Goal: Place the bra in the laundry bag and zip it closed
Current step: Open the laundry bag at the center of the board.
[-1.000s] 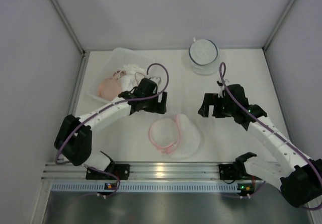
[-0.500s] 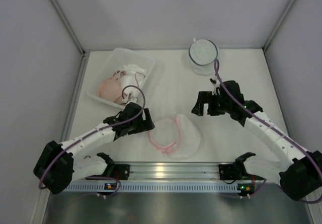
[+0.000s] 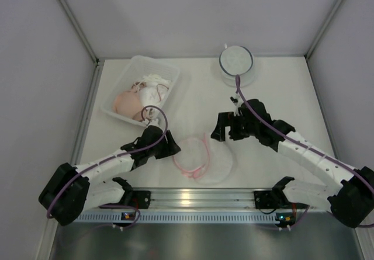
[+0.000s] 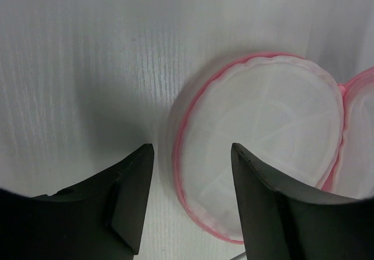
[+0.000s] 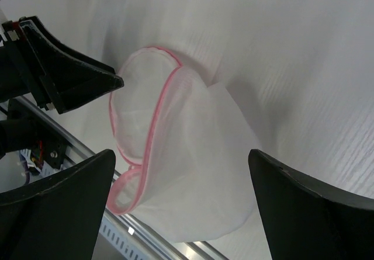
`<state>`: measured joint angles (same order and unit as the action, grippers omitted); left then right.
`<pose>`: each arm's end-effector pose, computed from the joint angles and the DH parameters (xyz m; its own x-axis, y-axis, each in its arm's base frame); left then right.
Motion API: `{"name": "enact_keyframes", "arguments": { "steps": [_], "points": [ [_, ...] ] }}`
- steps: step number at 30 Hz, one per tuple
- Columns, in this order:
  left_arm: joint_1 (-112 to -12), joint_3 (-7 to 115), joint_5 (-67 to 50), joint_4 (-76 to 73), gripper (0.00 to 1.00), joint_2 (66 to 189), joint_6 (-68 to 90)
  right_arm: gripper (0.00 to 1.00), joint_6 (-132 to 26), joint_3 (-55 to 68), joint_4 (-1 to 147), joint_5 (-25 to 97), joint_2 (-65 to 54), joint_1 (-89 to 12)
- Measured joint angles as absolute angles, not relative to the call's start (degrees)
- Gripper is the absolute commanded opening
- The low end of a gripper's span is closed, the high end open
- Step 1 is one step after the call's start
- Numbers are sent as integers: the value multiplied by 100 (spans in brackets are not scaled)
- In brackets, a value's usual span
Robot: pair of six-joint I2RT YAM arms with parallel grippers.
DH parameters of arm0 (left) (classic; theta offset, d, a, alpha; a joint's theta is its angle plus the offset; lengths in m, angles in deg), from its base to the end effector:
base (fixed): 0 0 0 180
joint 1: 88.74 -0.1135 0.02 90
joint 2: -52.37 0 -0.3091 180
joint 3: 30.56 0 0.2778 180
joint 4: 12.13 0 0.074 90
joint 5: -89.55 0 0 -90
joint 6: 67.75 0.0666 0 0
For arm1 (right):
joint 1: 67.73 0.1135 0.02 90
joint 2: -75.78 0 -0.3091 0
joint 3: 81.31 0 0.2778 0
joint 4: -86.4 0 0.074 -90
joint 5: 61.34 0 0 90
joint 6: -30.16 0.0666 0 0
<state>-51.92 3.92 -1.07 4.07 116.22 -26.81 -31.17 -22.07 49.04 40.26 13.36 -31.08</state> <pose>0.1791 -0.1350 0.1543 -0.8319 -0.3208 -0.4529 -0.0352 0.8448 -0.5339 0.2007 0.1660 0.2816 -0.7969 -0.0071 -0.6041 -0.3704 0.7957 0.4793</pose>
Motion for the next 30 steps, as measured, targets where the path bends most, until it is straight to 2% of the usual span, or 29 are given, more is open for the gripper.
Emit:
{"name": "enact_keyframes", "arguments": {
  "steps": [6,9,13,14,21,25,30],
  "points": [
    [-5186,376,-179,107,57,11843,-2642,97,-2973,-2207,4911,3789,1291,-2813],
    [-5171,374,-232,-74,49,11970,-2646,97,-2890,-2218,4931,3704,1291,-2743],
    [-5118,289,-236,-286,21,12107,-2659,97,-2814,-2284,4977,3588,1299,-2715],
    [-5109,278,-234,-295,0,12114,-2659,97,-2803,-2310,5005,3571,1304,-2708],
    [-5085,418,-11,245,0,11655,-2485,97,-2737,-2352,5033,3396,1299,-2575],
    [-5085,1325,452,1095,0,11098,-2089,95,-2739,-2327,5040,3250,1192,-2341],
    [-5081,2265,774,1456,0,10678,-1693,92,-2720,-2144,5092,2965,814,-1924]
  ]
}}
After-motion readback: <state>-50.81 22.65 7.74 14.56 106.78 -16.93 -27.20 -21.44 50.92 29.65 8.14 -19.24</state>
